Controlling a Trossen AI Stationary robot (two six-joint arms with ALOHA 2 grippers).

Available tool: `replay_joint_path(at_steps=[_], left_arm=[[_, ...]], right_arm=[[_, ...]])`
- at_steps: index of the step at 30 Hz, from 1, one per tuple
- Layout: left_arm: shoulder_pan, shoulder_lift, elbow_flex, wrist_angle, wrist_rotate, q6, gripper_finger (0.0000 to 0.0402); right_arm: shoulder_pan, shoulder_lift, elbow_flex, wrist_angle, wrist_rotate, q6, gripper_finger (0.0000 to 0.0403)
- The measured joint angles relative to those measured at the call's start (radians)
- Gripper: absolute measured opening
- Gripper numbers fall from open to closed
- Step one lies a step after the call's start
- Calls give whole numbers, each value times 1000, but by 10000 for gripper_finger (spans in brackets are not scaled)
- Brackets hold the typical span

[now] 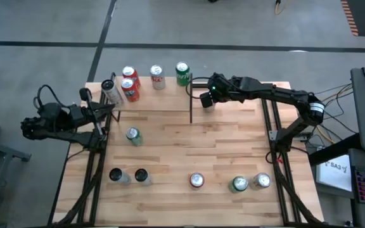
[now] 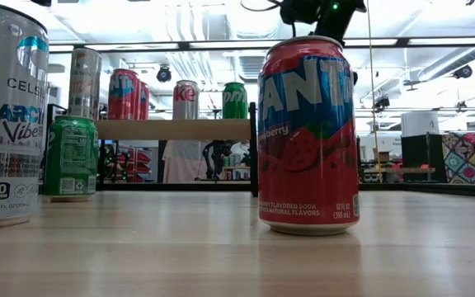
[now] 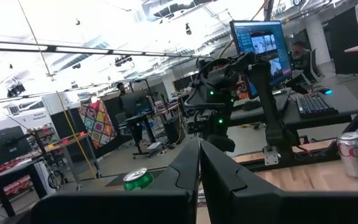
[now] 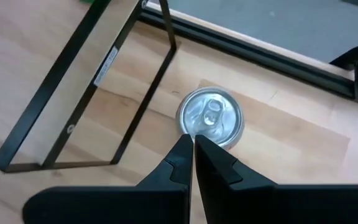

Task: Place canned beverage on shelf
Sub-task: Put the top silver soda can aligned with the other silver soda can on the shelf

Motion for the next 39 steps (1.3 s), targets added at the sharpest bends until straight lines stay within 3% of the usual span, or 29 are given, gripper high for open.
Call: replay_joint_path(at_steps=[12,22,32,39], left_arm=[[0,0,0,-3,0,-1,0],[0,1,0,-3,0,18,0],[0,2,0,1,0,21,0],[0,2,0,3,0,21,0]], right_arm=[[4,0,-17,9,-10,25,9],[-11,2,-22,168,25,-49,9],[-13,2,-23,187,51,-217,9],[-13,2,-23,186,60,-123,28]])
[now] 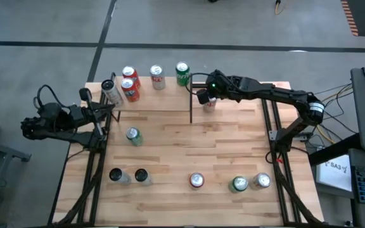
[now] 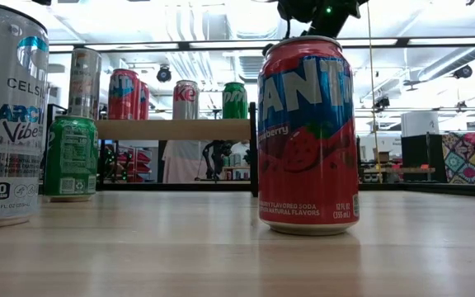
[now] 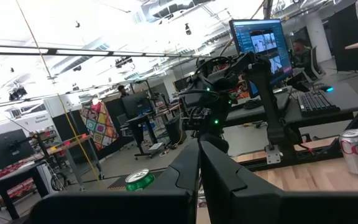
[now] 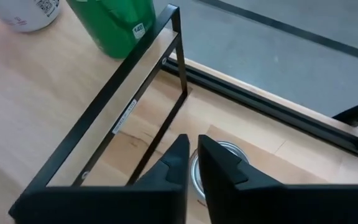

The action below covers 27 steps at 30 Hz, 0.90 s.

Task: Place canned beverage on shelf
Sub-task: Put the top silver soda can aligned with the other silver soda can on the shelf

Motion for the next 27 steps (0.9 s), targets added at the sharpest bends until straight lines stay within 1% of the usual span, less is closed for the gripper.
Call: replay_joint_path(at_steps=[4,10,14,18,22,27], left_arm=[[0,0,0,0,0,0,0],[0,0,0,0,0,0,0],[0,0,0,0,0,0,0],[0,0,0,0,0,0,0],[0,0,0,0,0,4,0],[0,0,0,0,0,4,0]], right_arm=[[0,0,0,0,1,28,75],[0,0,0,0,-1,78,181],[0,0,0,0,-39,81,254],[0,0,5,0,-63,88,310],[0,0,8,0,-63,104,341],[0,0,8,0,-62,121,347]])
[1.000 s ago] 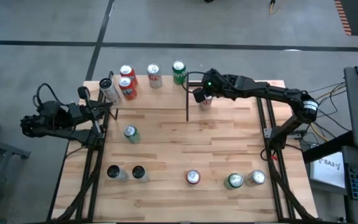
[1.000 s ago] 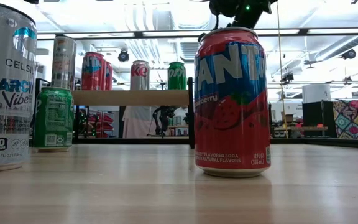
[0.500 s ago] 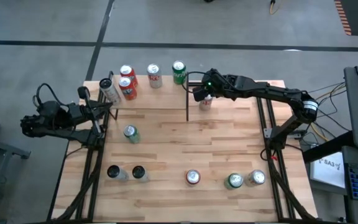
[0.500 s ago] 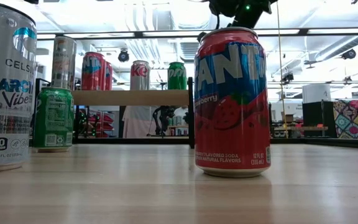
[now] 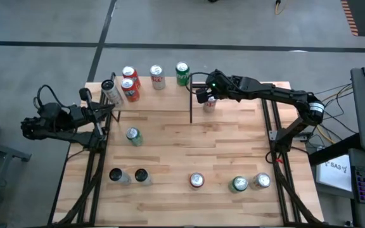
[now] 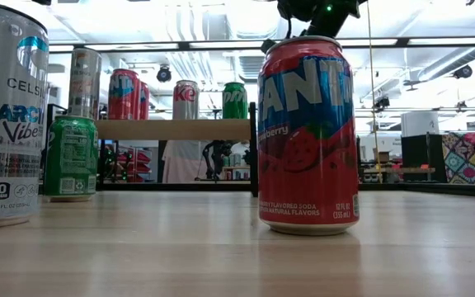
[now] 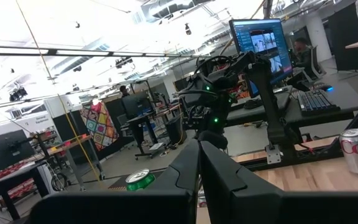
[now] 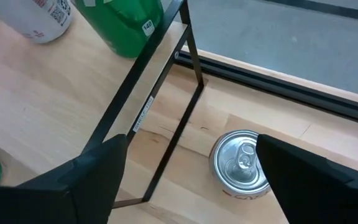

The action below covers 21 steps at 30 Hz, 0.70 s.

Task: Place canned beverage on shelf
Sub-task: Put the top silver soda can aligned with the other silver soda can on the shelf

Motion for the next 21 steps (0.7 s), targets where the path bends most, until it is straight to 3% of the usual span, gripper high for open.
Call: replay_joint_path(at_steps=[12,21], left_arm=[[0,0,0,0,0,0,0],[0,0,0,0,0,0,0]], right_arm=[[0,9,-11,-2,37,9,347],[-5,94,-13,-30,73,34,348]])
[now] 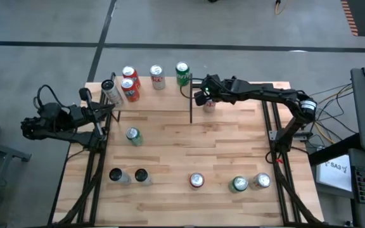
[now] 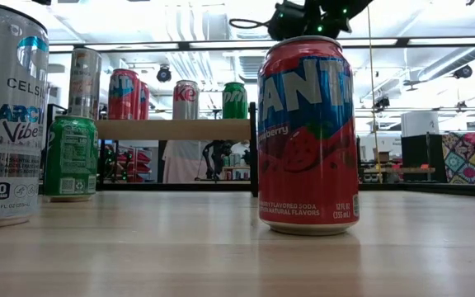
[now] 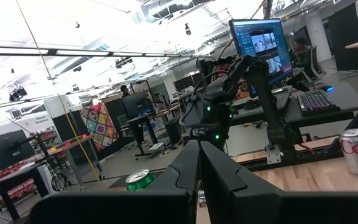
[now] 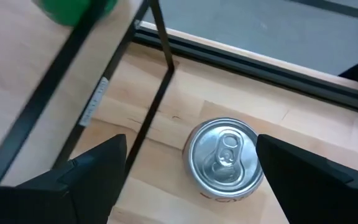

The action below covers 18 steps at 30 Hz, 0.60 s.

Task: Place canned beverage on shelf
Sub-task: Put the top silver soda can aligned with the other silver soda can on the shelf

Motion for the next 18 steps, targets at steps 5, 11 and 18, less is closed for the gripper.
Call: replay_joint_path(at_steps=[5,11,18], left_arm=[[0,0,0,0,0,0,0],[0,0,0,0,0,0,0],[0,0,0,-1,0,0,0]], right_arm=[[0,30,0,-3,5,20,348],[-3,55,0,-19,6,28,348],[-13,59,0,-25,9,27,348]])
